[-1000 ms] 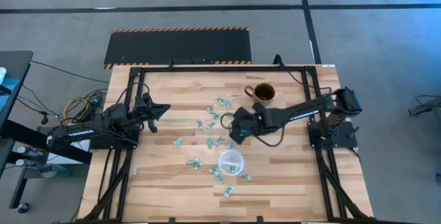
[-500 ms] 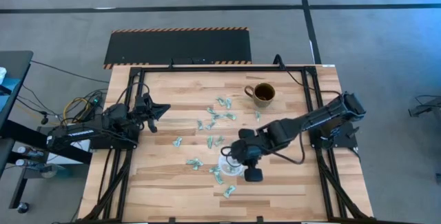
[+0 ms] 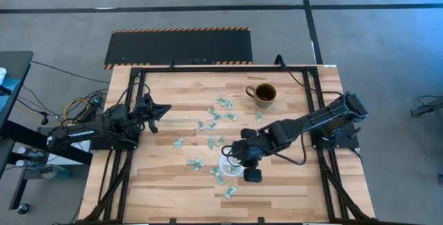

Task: Pick and place Stevia / Truvia into bins
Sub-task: Put the green stevia packet into the transparent container

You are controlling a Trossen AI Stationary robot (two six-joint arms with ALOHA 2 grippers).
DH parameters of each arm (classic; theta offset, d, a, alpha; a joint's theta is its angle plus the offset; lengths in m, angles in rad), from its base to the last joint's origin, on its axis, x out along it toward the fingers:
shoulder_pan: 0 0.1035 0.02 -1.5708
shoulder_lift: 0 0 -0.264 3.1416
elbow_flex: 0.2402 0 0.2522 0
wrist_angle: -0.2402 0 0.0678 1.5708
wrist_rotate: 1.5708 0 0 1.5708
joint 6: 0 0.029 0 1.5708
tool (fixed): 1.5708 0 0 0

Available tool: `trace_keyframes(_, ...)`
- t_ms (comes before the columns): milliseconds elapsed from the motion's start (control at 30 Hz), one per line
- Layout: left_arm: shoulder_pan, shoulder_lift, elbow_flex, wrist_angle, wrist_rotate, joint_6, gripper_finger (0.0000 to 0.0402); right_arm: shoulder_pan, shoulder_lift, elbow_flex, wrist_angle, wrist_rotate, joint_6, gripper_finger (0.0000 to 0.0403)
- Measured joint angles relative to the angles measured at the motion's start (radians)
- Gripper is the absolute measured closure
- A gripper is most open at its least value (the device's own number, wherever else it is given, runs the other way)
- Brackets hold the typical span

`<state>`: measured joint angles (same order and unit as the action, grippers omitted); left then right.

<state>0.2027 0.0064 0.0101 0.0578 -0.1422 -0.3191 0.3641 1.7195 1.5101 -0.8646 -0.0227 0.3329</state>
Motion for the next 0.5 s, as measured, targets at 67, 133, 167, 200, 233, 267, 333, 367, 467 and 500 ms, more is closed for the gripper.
trace_keyframes(67, 0.000, 0.000, 0.000, 0.000, 0.000, 0.000, 0.0401, -0.002, 0.000, 0.000, -0.001, 0.000, 0.011, 0.0319)
trace_keyframes(133, 0.000, 0.000, 0.000, 0.000, 0.000, 0.000, 0.0401, -0.009, 0.000, 0.000, -0.015, 0.008, 0.039, 0.0312)
trace_keyframes(167, 0.000, 0.000, 0.000, 0.000, 0.000, 0.000, 0.0401, -0.013, 0.000, 0.000, -0.039, 0.031, 0.066, 0.0311)
trace_keyframes(200, 0.000, 0.000, 0.000, 0.000, 0.000, 0.000, 0.0401, -0.018, 0.000, 0.000, -0.082, 0.077, 0.110, 0.0310)
trace_keyframes(233, 0.000, 0.000, 0.000, 0.000, 0.000, 0.000, 0.0401, -0.024, -0.002, 0.000, -0.143, 0.145, 0.177, 0.0310)
trace_keyframes(267, 0.000, 0.000, 0.000, 0.000, 0.000, 0.000, 0.0401, -0.029, -0.008, 0.000, -0.226, 0.226, 0.253, 0.0310)
trace_keyframes(333, 0.000, 0.000, 0.000, 0.000, 0.000, 0.000, 0.0401, -0.042, -0.016, 0.000, -0.419, 0.401, 0.411, 0.0310)
trace_keyframes(367, 0.000, 0.000, 0.000, 0.000, 0.000, 0.000, 0.0401, -0.047, -0.021, -0.006, -0.510, 0.487, 0.504, 0.0310)
trace_keyframes(467, 0.000, 0.000, 0.000, 0.000, 0.000, 0.000, 0.0401, -0.044, -0.082, -0.081, -0.643, 0.642, 0.777, 0.0310)
trace_keyframes(500, 0.000, 0.000, 0.000, 0.000, 0.000, 0.000, 0.0401, -0.044, -0.119, -0.123, -0.613, 0.649, 0.826, 0.0310)
